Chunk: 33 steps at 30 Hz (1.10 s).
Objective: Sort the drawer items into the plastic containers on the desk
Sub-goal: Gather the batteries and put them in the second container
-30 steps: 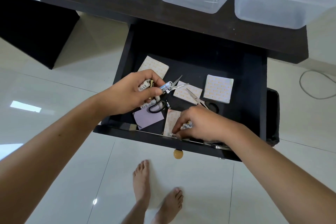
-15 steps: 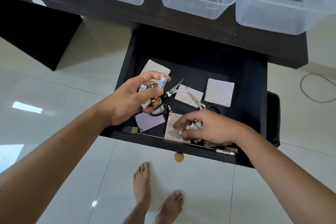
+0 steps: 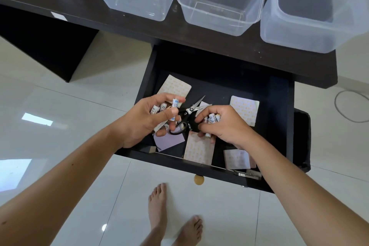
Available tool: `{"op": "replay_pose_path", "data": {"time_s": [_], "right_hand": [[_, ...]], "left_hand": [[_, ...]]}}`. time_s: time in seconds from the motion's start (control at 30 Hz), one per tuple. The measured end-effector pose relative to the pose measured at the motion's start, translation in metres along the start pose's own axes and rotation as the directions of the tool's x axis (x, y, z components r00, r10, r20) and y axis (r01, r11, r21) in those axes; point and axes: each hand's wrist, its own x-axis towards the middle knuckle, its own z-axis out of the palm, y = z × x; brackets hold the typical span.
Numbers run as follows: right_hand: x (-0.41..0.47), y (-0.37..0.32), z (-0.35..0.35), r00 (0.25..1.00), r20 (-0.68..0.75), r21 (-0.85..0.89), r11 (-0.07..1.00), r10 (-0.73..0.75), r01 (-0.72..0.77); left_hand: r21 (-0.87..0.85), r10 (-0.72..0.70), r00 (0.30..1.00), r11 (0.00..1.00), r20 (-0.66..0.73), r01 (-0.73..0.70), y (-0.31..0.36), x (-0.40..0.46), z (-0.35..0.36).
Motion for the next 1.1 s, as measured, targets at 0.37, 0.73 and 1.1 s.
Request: {"op": "replay_pose_path", "data": {"time_s": [0.37, 0.73, 1.1], "right_hand": [[0.017, 0.000, 0.024, 0.978, -0.182, -0.427, 0.904, -0.101, 0.014], [0.017, -0.006, 0.025, 0.990, -0.100, -0.568, 0.823, -0.102, 0.027], [0.016, -0.004, 0.035, 0.969, -0.183, -0.624, 0.781, -0.168, 0.018]], "left_hand": [[0.053, 0.019, 0.996, 0.999, -0.089, -0.014, 0.014, -0.013, -0.019], [0.259, 0.027, 0.998, 0.966, -0.061, -0.011, 0.015, -0.008, -0.016], [0.596, 0.105, 0.980, 0.803, -0.168, 0.016, 0.007, 0.016, 0.002]]}}
